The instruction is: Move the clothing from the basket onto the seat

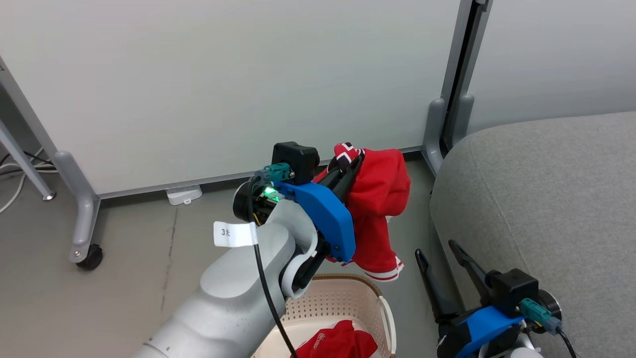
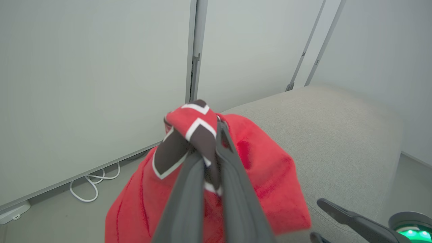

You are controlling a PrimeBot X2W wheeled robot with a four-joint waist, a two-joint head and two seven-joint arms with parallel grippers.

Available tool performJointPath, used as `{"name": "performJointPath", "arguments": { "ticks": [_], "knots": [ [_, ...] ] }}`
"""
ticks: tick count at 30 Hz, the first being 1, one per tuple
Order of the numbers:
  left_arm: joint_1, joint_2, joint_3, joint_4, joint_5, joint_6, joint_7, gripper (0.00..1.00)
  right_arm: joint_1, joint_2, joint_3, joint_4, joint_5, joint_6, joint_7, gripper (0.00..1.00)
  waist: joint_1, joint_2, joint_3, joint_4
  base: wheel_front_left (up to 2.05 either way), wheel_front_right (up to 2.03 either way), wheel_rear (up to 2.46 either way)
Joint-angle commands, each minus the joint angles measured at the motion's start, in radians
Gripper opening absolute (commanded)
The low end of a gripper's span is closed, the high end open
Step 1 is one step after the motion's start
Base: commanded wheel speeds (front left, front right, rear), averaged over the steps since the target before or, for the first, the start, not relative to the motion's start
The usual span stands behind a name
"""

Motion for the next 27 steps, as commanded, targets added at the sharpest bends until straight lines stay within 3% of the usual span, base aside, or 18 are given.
{"name": "performJointPath", "arguments": {
  "ticks": [1,15,27],
  "knots": [
    [-0.016,0.001,-0.010,-0.001,-0.011,0.007,-0.008,0.00,0.012,-0.003,0.004,-0.006,0.001,0.000,0.002,1.00,0.0001,-0.0001,0.000,-0.003,0.00,0.00,0.00],
    [-0.052,0.000,-0.098,0.021,-0.095,0.022,-0.047,0.00,-0.046,-0.003,0.044,0.027,0.027,0.000,0.035,1.00,0.0001,-0.0001,0.019,-0.008,0.00,0.00,0.00],
    [-0.092,0.000,-0.178,-0.009,-0.147,0.020,-0.065,0.00,-0.246,-0.003,0.144,0.262,0.080,0.000,0.025,1.00,0.0001,-0.0001,0.043,0.016,0.00,0.00,0.00]
  ]
}}
